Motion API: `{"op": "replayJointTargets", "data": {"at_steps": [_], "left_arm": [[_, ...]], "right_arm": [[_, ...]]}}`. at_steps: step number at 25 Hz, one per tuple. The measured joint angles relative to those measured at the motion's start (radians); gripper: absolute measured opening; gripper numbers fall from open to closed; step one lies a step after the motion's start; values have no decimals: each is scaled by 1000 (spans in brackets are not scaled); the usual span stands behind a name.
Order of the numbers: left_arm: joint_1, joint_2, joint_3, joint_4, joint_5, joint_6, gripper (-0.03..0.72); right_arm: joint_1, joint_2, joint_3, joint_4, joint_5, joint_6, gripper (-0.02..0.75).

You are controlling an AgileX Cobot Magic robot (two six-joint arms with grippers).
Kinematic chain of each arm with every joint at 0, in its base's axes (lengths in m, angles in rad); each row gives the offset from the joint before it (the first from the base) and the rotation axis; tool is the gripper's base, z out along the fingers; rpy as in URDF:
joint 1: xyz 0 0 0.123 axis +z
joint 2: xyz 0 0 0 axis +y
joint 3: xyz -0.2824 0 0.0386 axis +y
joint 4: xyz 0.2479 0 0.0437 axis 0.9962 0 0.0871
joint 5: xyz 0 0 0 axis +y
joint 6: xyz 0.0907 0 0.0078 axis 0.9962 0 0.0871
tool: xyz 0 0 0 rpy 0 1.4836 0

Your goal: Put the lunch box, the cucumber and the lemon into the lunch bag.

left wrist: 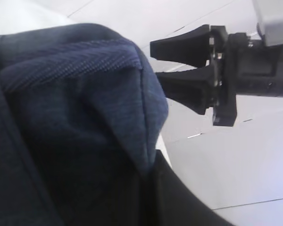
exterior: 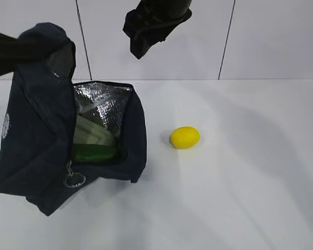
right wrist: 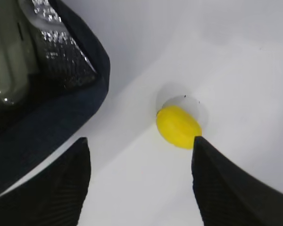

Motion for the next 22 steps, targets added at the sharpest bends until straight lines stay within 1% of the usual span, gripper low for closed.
{"op": "replayJointTargets", "data": {"at_steps": [3,8,16,19,22], "left_arm": [[0,0,36,2,-5,32,-7],[0,0,40,4,-1,70,-7],[0,0,44,34,-1,124,-7],[0,0,44,38,-1,126,-7],[0,0,44,40,-1,127,-7]], "right_arm": [[-2,-24,85,-7,0,9,515],[-32,-73,260,-11,0,11,515],[-103,-120,323,-11,-3,-6,515],[-120,-120,345,-11,-4,-46,515],[-130,-120,364,-11,-4,-136,515]]}}
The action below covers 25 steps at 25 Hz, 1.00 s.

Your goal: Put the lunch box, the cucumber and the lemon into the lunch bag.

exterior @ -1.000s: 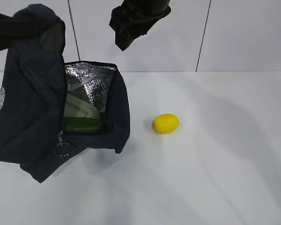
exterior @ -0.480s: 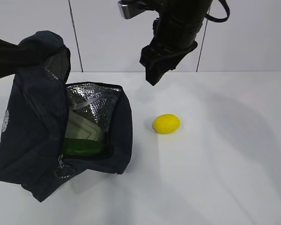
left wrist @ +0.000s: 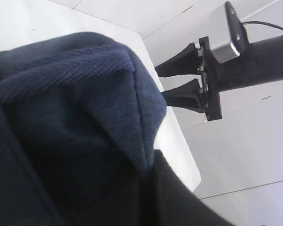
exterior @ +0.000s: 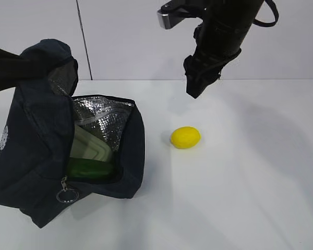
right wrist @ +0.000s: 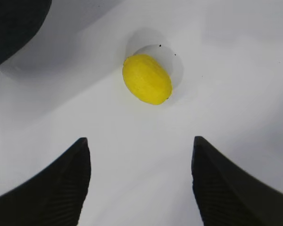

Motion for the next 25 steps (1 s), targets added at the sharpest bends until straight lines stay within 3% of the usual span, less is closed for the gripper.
{"op": "replayJointTargets", "data": {"at_steps": [7,17,25], "left_arm": [[0,33,0,-6,30,0,-7],[0,82,0,-21,54,0,-7],[0,80,0,-24,44,0,-7]], "right_arm": [[-4,3,20,-11,-11,-117,504],[-5,144,20,-146,-12,-285,494],[-5,187,20,-136,-91,-386,494]]}}
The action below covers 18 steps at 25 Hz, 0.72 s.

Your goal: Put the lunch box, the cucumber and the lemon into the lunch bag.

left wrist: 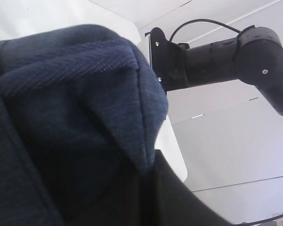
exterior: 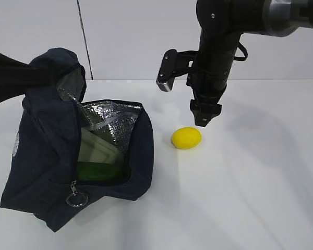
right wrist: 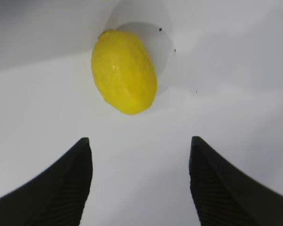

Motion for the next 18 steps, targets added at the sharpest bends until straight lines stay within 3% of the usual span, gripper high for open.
{"op": "replayJointTargets", "data": {"at_steps": [5,18], "left_arm": [[0,0,0,-2,-2,0,-7],[0,0,0,-4,-4,0,-7]], "right_arm": [[0,12,0,65,-67,-63,494],[0,92,0,137,-42,-243,491]]}}
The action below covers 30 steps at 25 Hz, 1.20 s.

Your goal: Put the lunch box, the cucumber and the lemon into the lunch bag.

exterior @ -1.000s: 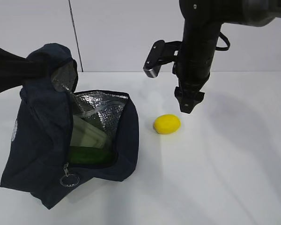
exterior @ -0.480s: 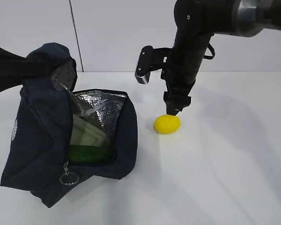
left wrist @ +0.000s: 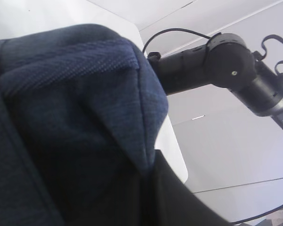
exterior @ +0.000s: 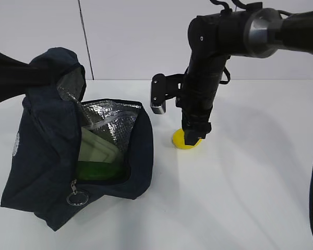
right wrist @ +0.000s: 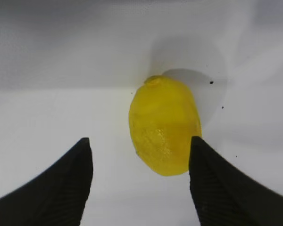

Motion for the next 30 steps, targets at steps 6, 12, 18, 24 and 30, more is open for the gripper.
{"op": "replayJointTargets", "data": {"at_steps": [6,12,18,24,30], "left_arm": [[0,0,0,0,0,0,-7],[0,0,0,0,-2,0,-7],[0,0,0,0,0,0,-7],[0,0,0,0,-2,0,-7],[0,0,0,0,-20,0,-7]], "right_arm": [[-2,44,-2,0,-30,-16,491],[-3,67,-6,1,-41,-18,462],[-3,72,-6,3,-36,-18,374],[-3,74,-17,3,-5,-12,355],[-3,77,-157,3,95,225,354]]}}
